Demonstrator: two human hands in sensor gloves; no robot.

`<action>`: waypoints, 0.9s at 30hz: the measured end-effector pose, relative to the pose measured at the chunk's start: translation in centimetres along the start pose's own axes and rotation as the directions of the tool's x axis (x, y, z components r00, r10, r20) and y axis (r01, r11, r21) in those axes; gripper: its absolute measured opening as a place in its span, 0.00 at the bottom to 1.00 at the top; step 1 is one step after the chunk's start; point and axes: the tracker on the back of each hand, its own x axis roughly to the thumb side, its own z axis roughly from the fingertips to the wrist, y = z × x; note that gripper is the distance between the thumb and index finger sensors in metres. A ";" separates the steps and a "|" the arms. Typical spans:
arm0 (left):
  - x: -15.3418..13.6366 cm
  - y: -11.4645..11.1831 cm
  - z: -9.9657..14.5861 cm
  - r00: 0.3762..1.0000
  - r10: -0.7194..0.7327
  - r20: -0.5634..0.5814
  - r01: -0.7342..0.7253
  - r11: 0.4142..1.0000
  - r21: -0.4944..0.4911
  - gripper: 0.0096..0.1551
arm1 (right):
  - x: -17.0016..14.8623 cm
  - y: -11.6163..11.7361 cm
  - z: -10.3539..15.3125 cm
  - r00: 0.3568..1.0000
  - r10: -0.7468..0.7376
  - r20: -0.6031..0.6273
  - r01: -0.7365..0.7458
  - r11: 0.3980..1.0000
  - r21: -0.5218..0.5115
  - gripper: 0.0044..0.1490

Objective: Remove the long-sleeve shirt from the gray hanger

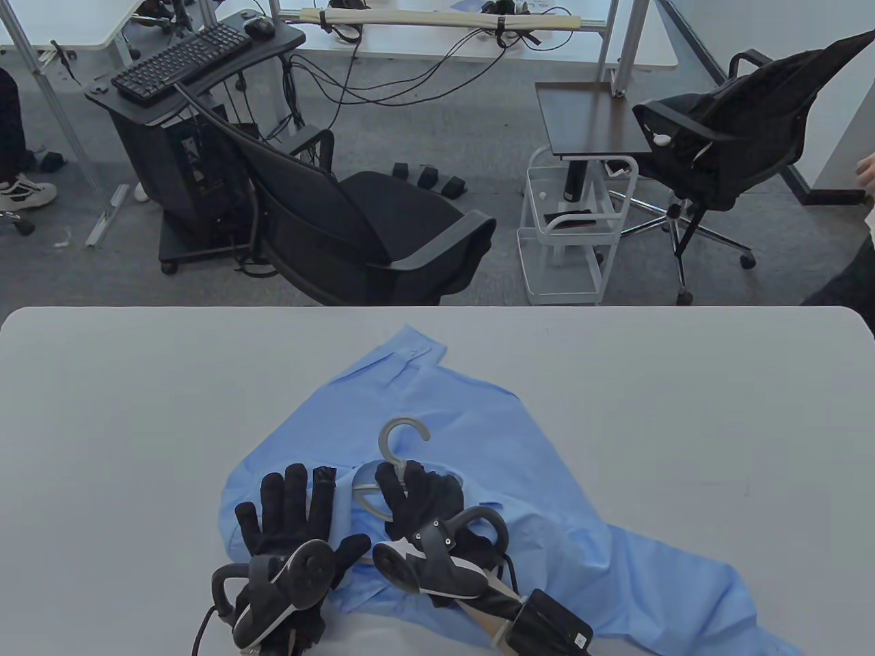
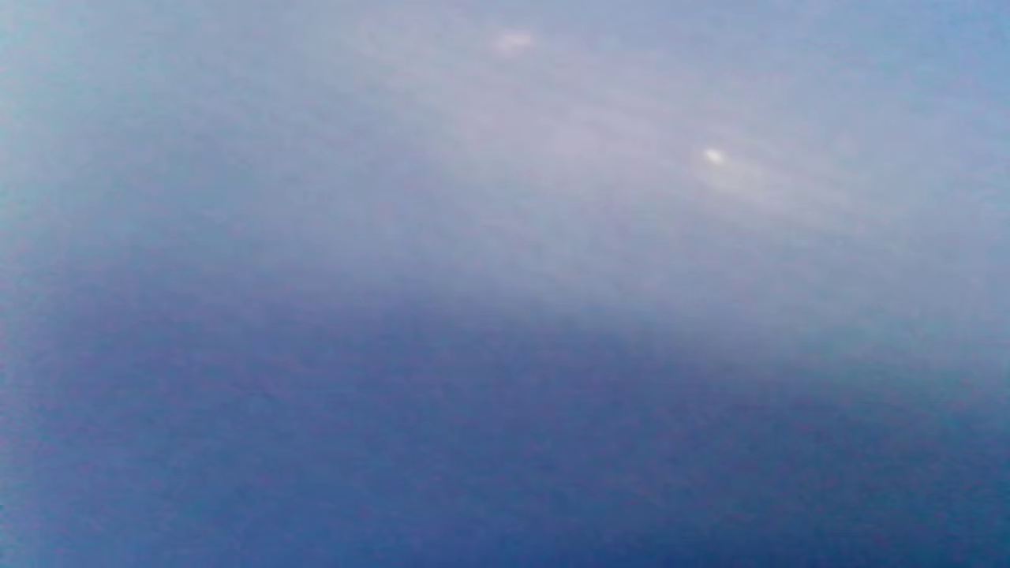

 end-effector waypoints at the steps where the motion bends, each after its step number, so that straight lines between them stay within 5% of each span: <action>1: 0.2 -0.4 -0.1 1.000 -0.015 -0.019 0.015 1.000 -0.015 0.60 | 0.2 0.1 0.1 1.000 0.007 0.004 -0.007 1.000 -0.003 0.52; 9: -0.3 -1.8 -0.6 0.985 -0.152 -0.083 0.147 0.987 -0.064 0.53 | -1.6 1.7 1.2 1.000 0.016 -0.027 -0.015 0.999 0.042 0.52; 18: -3.6 -2.1 -0.6 0.979 0.048 -0.199 -0.074 0.990 -0.122 0.41 | -3.0 2.6 1.9 0.999 -0.034 -0.041 0.036 0.997 0.062 0.51; 27: -3.8 -2.1 -0.8 0.980 0.016 -0.197 -0.037 0.994 -0.102 0.34 | -3.8 2.7 1.8 0.993 -0.085 -0.077 0.090 0.994 0.068 0.51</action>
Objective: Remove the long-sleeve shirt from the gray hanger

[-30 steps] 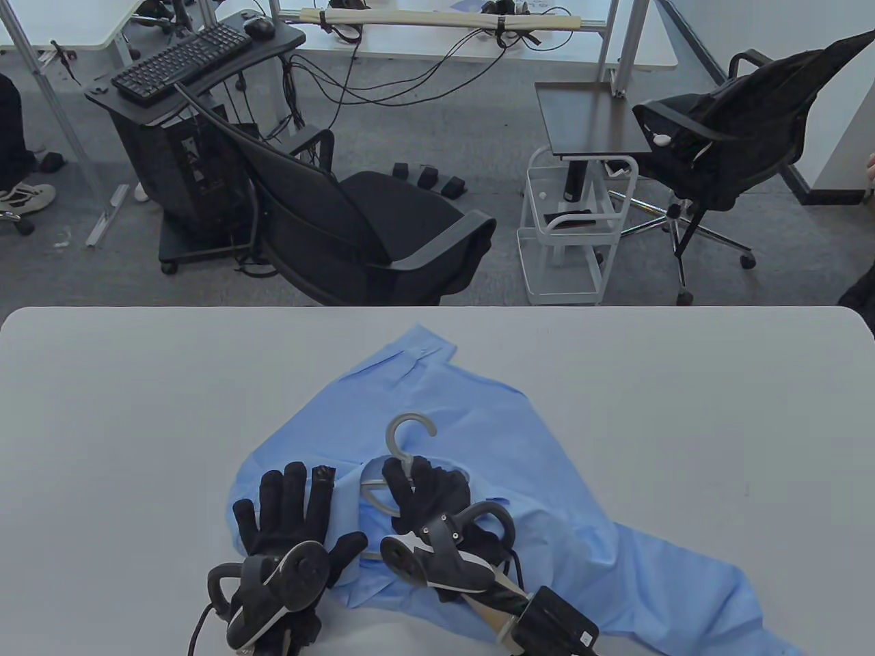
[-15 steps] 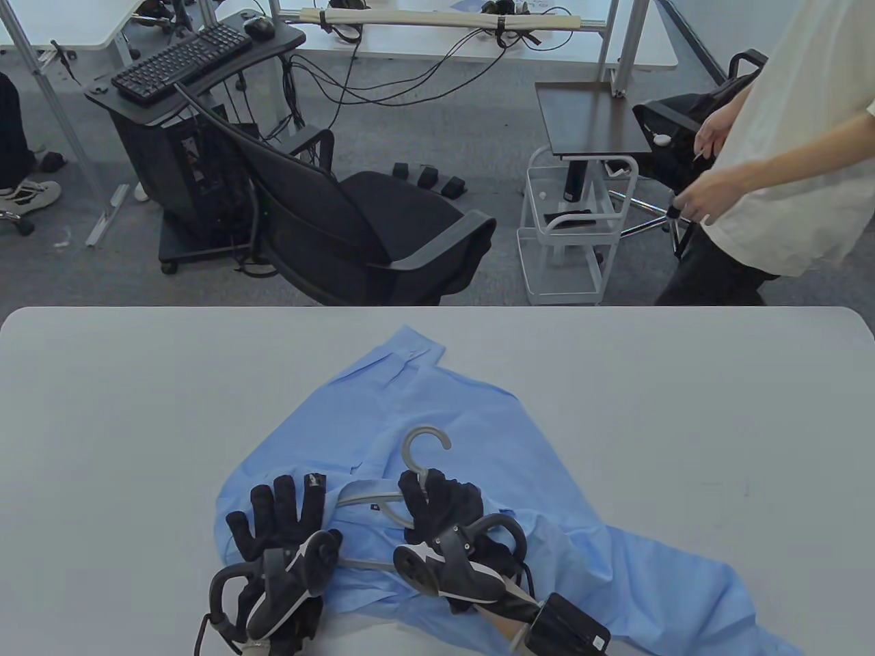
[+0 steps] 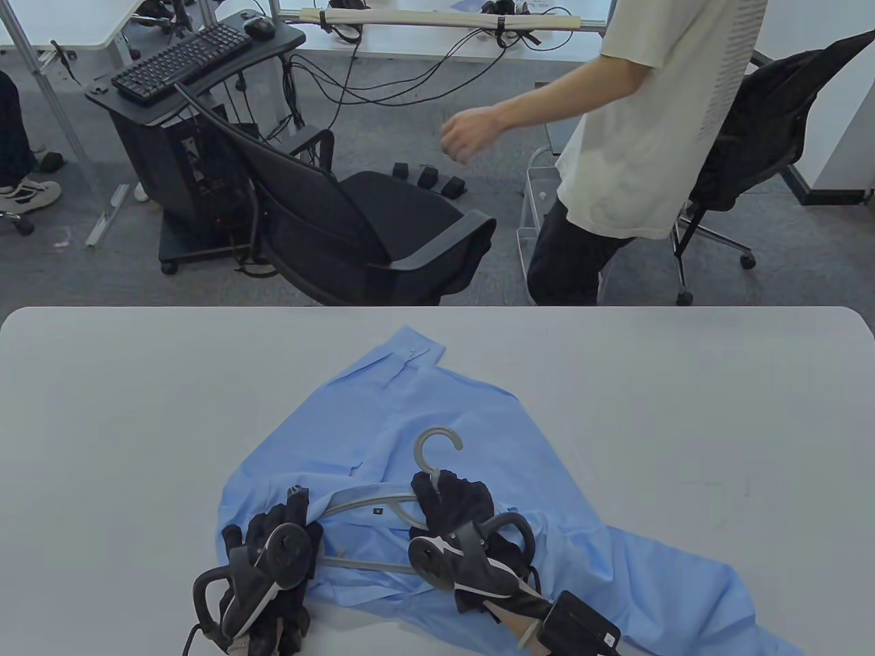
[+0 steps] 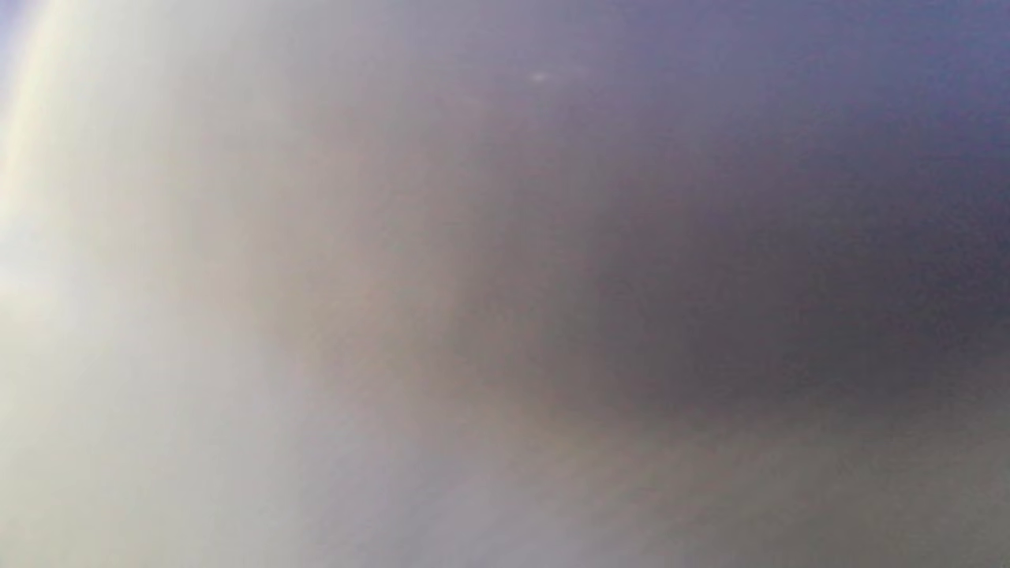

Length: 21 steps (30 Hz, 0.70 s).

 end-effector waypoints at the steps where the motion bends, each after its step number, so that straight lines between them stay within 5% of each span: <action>1: 0.0 0.0 0.0 1.000 -0.002 -0.001 0.002 1.000 0.003 0.34 | 0.0 0.0 0.0 1.000 -0.001 0.000 0.001 1.000 -0.001 0.51; 21: -1.6 0.3 -0.3 0.977 0.199 -0.073 -0.200 0.980 -0.019 0.34 | -0.2 -1.0 0.4 1.000 0.023 0.001 -0.023 0.989 -0.143 0.51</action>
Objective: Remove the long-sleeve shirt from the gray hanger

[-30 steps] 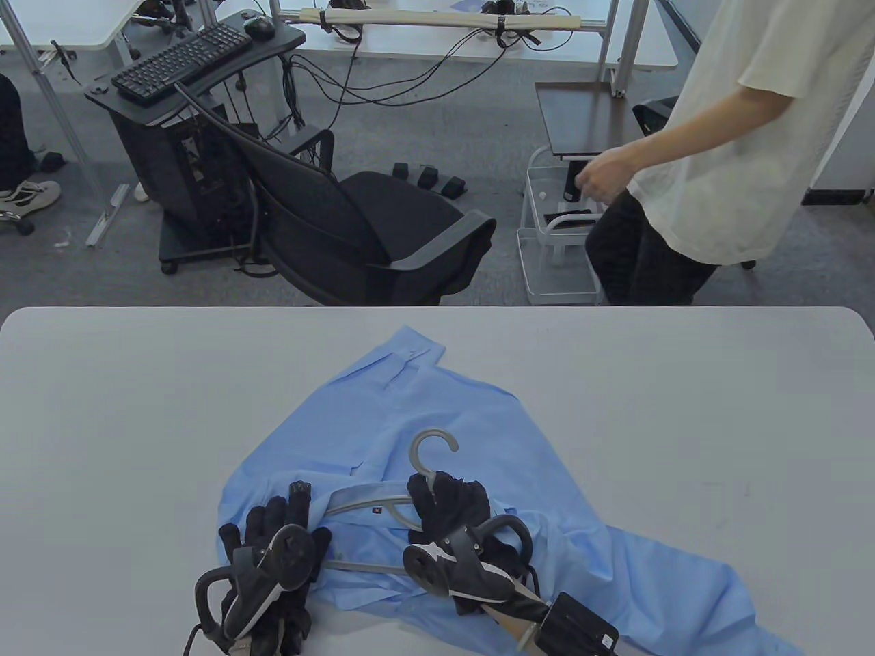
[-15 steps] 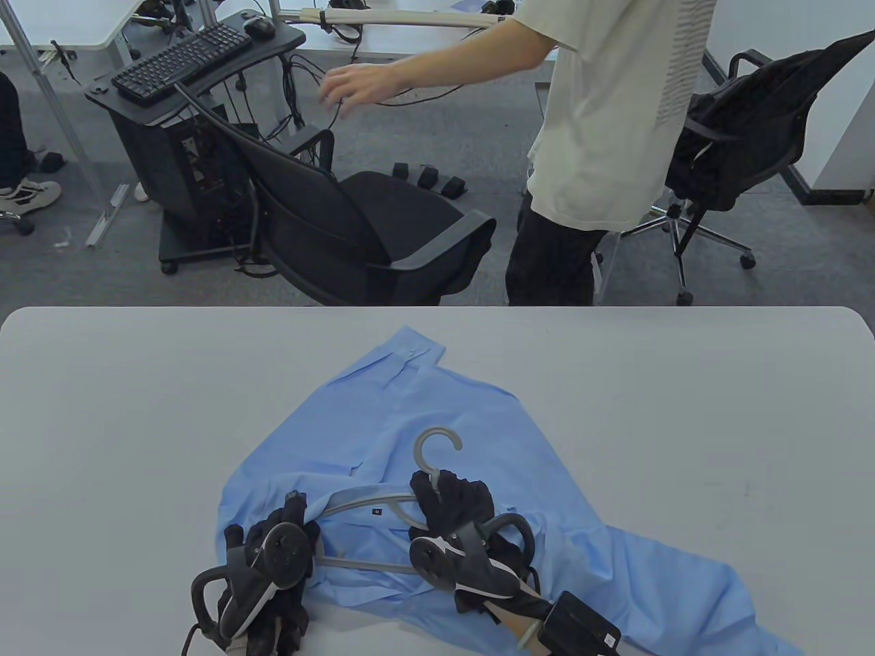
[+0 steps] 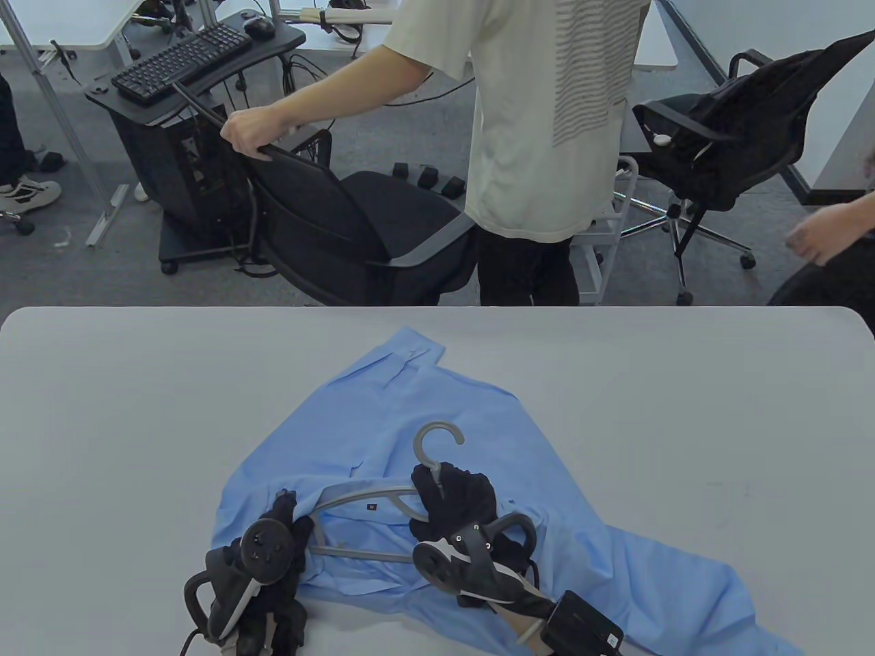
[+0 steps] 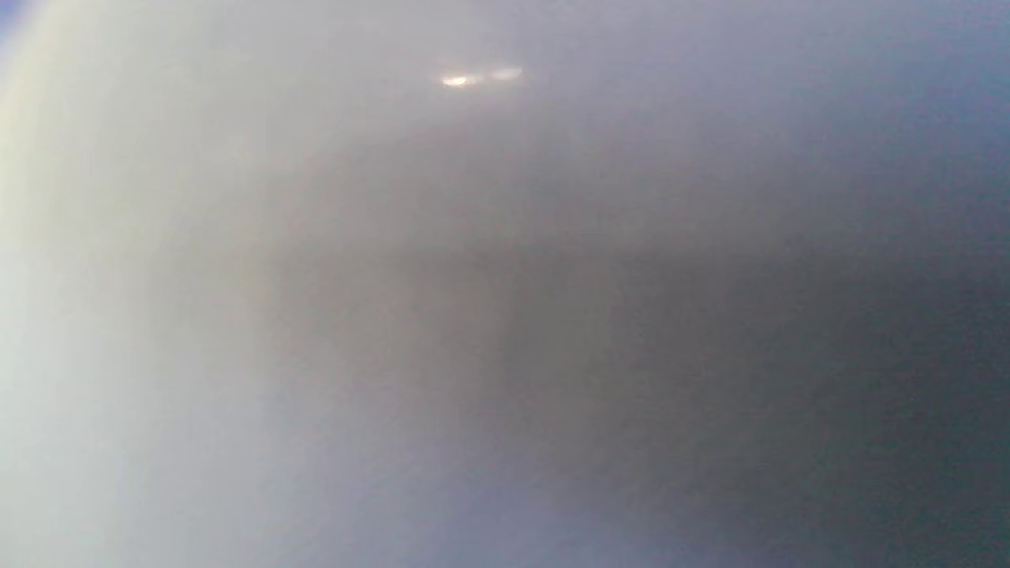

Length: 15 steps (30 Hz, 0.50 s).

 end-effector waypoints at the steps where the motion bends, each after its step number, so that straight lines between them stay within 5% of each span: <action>1: -0.1 0.1 0.0 1.000 0.023 -0.002 -0.023 1.000 0.000 0.34 | -0.1 0.0 0.0 1.000 -0.007 -0.002 0.007 1.000 -0.002 0.51; 15: -1.5 0.6 -0.3 0.880 0.473 -0.033 -0.474 0.880 -0.035 0.31 | -1.2 -0.1 -0.4 0.996 -0.076 -0.044 0.077 0.997 0.025 0.51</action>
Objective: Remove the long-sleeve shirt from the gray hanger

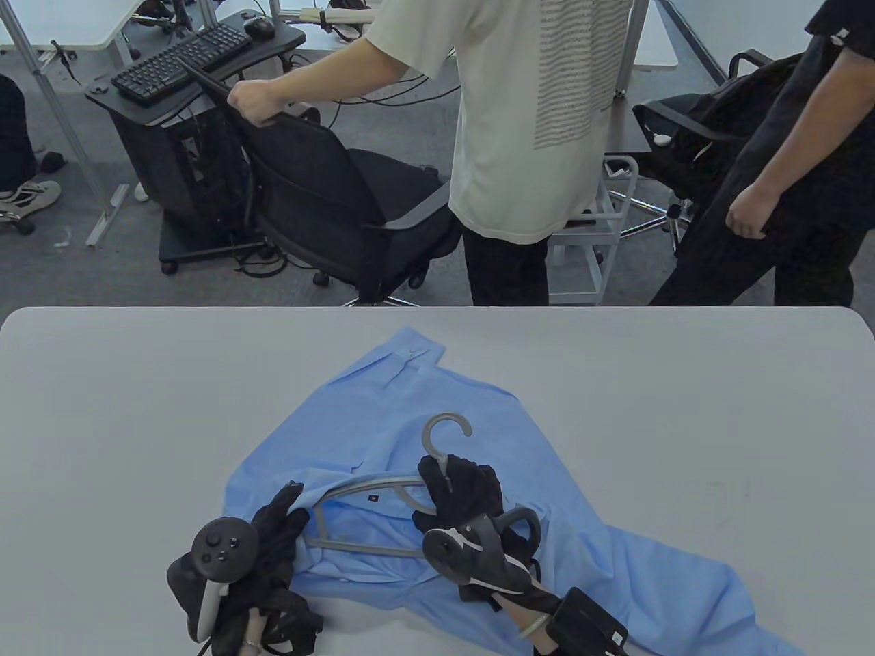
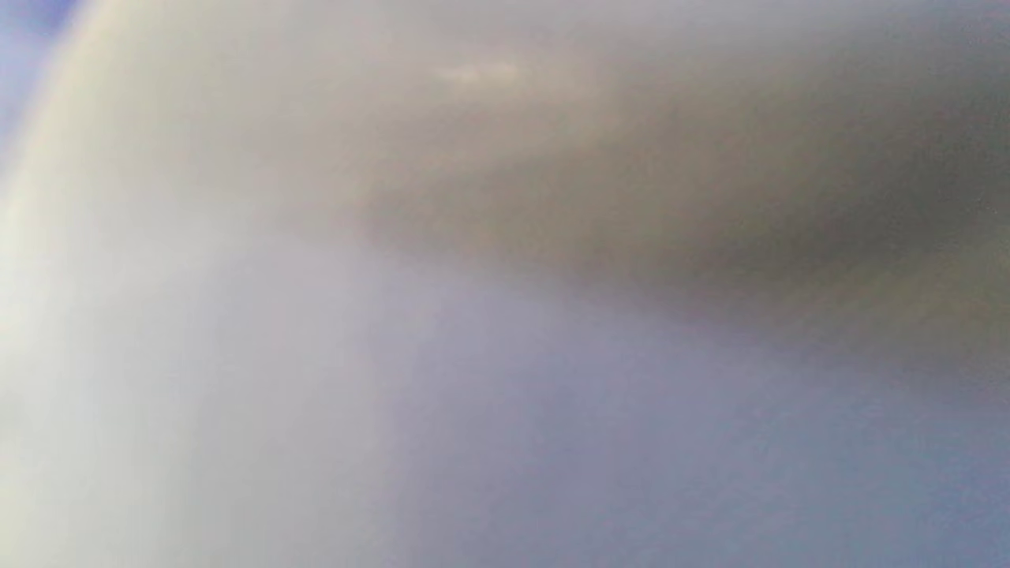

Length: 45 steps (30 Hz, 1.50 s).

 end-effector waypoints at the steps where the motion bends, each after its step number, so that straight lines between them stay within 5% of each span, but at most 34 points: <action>1: -0.1 0.0 0.0 0.999 0.054 -0.010 -0.054 0.998 -0.014 0.31 | 0.0 0.0 0.0 1.000 -0.004 0.000 0.004 1.000 0.003 0.51; 10: -0.6 0.1 -0.2 0.972 0.232 -0.041 -0.233 0.972 -0.016 0.28 | -0.1 0.0 -0.1 1.000 -0.002 -0.003 0.002 1.000 0.013 0.51; 15: -1.2 0.2 -0.1 0.902 0.423 -0.085 -0.424 0.906 0.006 0.28 | -0.4 0.0 -0.1 1.000 -0.015 -0.023 0.015 1.000 0.014 0.51; 20: -1.4 0.3 -0.2 0.925 0.368 -0.090 -0.369 0.929 0.009 0.28 | -0.3 0.0 -0.1 1.000 -0.008 -0.026 0.008 1.000 -0.007 0.51; 31: -2.2 1.0 -0.2 0.843 0.523 -0.126 -0.525 0.851 0.022 0.28 | -1.0 -0.2 -0.5 0.994 -0.091 -0.056 0.090 0.996 -0.022 0.51; 35: -2.2 1.6 -0.4 0.902 0.423 -0.092 -0.424 0.906 0.008 0.29 | -1.5 -0.3 -0.5 0.992 -0.109 -0.066 0.107 0.994 -0.032 0.51; 41: -2.4 1.6 -0.5 0.904 0.414 -0.108 -0.416 0.909 0.003 0.30 | -2.2 -0.4 -0.8 0.985 -0.151 -0.085 0.148 0.988 -0.031 0.51; 45: -2.5 1.6 -0.5 0.861 0.492 -0.125 -0.498 0.867 -0.015 0.30 | -2.6 -0.5 -0.9 0.981 -0.173 -0.093 0.171 0.985 -0.028 0.51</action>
